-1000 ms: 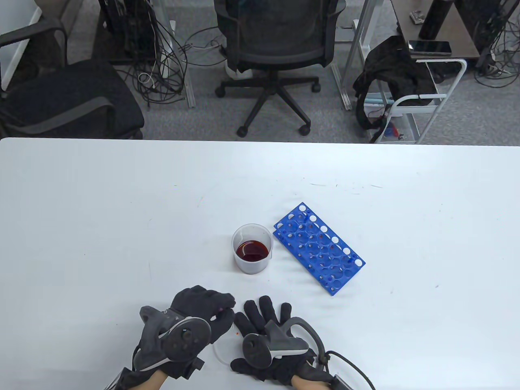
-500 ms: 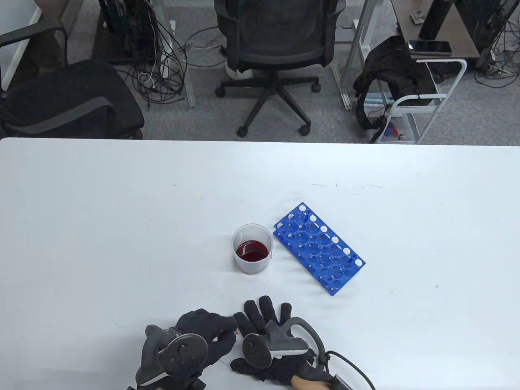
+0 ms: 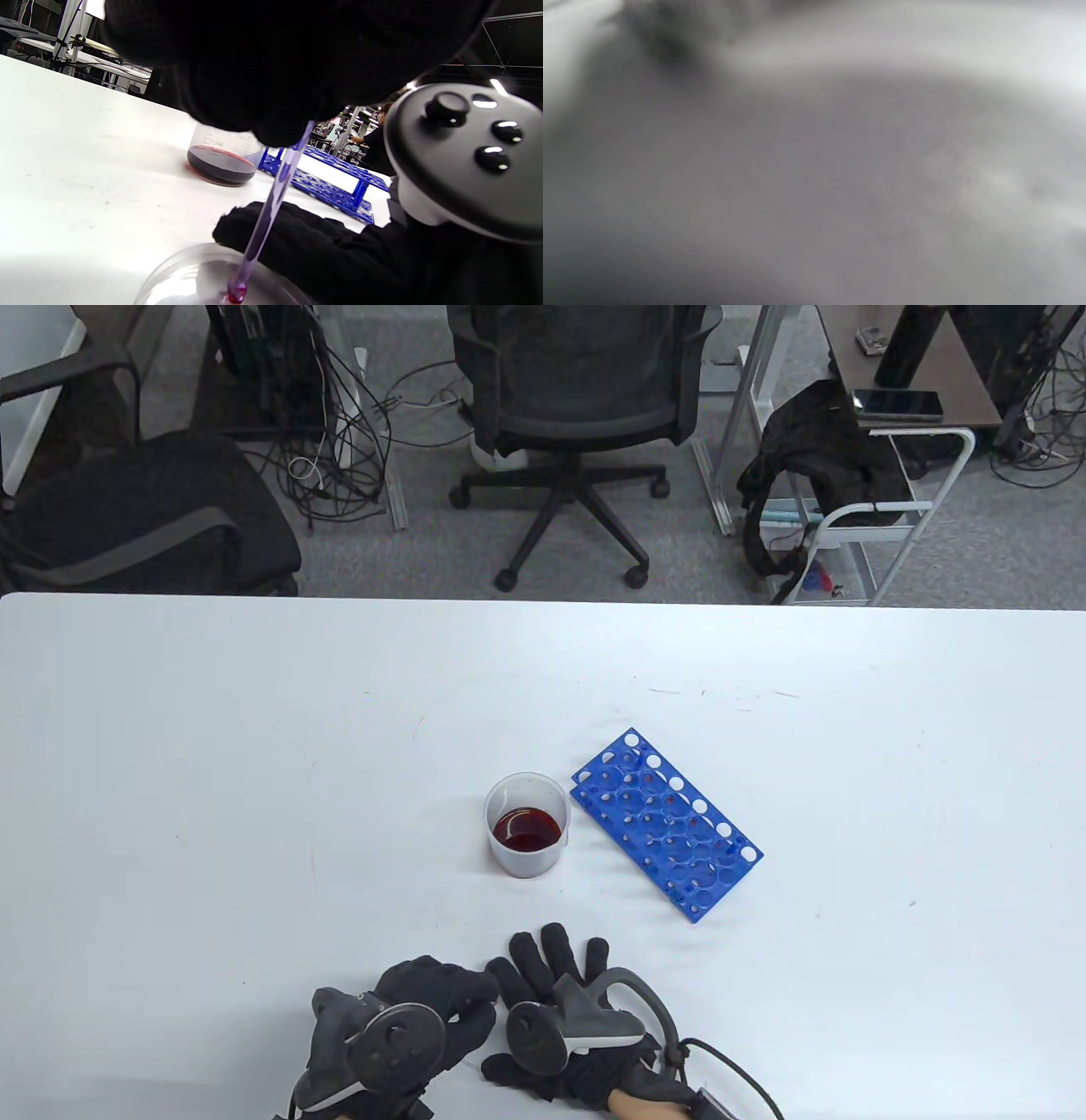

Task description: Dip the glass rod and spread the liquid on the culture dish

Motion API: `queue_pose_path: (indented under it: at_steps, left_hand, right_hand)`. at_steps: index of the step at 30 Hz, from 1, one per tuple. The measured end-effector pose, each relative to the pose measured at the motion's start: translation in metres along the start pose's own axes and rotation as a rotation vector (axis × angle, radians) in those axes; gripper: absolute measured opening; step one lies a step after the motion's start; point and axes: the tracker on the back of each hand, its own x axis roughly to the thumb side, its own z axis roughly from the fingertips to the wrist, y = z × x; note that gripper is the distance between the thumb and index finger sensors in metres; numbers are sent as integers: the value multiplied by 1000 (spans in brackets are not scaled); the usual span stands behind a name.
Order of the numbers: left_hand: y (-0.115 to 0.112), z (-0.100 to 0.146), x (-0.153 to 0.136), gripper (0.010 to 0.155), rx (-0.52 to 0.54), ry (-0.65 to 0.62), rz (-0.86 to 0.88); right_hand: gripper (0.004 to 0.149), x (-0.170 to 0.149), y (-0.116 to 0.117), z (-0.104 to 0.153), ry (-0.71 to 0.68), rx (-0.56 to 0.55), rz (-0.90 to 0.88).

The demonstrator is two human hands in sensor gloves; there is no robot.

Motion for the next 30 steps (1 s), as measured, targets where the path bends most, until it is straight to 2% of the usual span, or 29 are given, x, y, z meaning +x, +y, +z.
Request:
queue_pose_path:
  at_steps: [15,23,30]
  left_hand:
    - [6,2,-5,37,-70,29,-7]
    - [2,3,-5,37,-129,10,57]
    - [-2,3,-1,37,-112,-14,81]
  right_hand:
    - [100,0,0,0,0,0,0]
    - [100,0,0,0,0,0,0]
    - [100,0,0,0,0,0,0]
